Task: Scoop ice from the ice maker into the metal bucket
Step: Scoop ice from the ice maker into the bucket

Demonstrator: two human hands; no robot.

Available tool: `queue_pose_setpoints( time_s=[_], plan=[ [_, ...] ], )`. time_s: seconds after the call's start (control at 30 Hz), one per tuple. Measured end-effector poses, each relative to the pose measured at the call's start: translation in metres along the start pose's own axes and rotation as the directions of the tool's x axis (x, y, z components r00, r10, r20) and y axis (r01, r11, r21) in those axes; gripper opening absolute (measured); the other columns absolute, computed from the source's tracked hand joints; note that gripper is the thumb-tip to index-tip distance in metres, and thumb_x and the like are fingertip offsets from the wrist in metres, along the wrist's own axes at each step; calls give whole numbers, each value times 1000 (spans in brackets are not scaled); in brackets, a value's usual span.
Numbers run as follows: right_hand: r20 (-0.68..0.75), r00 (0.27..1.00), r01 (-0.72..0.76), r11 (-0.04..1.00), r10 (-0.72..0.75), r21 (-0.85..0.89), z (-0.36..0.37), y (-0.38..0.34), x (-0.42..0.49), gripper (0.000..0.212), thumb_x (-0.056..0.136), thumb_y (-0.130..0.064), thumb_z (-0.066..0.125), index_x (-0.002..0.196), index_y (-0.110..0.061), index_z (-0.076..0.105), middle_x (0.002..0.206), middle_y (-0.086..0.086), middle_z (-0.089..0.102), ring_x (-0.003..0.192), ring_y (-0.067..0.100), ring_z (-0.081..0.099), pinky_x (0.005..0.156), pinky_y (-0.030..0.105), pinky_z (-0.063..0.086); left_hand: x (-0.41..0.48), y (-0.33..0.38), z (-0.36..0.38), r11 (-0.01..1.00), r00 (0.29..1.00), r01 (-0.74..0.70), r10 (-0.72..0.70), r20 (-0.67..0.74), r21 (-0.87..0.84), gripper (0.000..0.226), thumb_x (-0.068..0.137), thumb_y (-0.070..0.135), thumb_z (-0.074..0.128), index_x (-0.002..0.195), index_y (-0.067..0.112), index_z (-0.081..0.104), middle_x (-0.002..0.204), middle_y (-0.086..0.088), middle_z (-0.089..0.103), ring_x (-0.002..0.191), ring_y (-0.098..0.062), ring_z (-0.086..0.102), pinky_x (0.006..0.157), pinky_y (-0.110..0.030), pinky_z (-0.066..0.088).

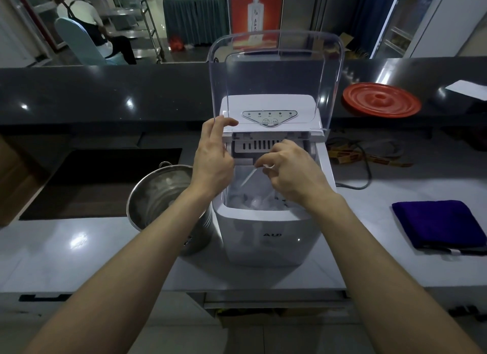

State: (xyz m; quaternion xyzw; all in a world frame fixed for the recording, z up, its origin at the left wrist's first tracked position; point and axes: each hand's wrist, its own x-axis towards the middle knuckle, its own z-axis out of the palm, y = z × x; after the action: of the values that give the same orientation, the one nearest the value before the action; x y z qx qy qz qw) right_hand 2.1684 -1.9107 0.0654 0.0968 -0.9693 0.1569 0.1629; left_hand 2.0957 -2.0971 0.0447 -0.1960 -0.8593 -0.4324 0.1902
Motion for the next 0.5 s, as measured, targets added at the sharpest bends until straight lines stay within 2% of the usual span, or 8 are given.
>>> queue_pose_setpoints(
  time_s=[0.13,0.23,0.33,0.5],
  plan=[
    [105,994,-23,999,20,30,6,-5,0,24,101,-20,71,122,-28,79,110,3,68,112,21,57,91,40,53,0,0,0,1000,1000,-1,1,1,-7,63,92,-13,42,139,28,54,149,4,43,119,-17,57,89,-31,56],
    [175,981,-98,992,82,80,1,-2,0,29,97,-16,67,115,-35,79,112,0,71,105,19,65,87,41,59,1,0,1,1000,1000,-2,2,-4,-9,64,91,-14,41,139,27,55,149,3,44,125,-13,53,97,-30,52],
    [195,970,-154,987,142,46,-4,2,1,34,92,-13,60,111,-33,80,111,-2,77,100,19,68,88,39,60,2,-2,2,1000,1000,2,-2,-10,-9,65,90,-13,41,138,29,55,149,5,44,124,-9,50,99,-33,53],
    [245,948,-218,975,204,31,6,-3,-2,31,100,-23,58,123,-31,77,123,2,75,111,26,68,93,46,60,2,-4,3,1000,1000,4,-4,-9,-8,68,88,-14,41,138,30,55,147,6,44,122,-7,50,100,-37,54]
  ],
)
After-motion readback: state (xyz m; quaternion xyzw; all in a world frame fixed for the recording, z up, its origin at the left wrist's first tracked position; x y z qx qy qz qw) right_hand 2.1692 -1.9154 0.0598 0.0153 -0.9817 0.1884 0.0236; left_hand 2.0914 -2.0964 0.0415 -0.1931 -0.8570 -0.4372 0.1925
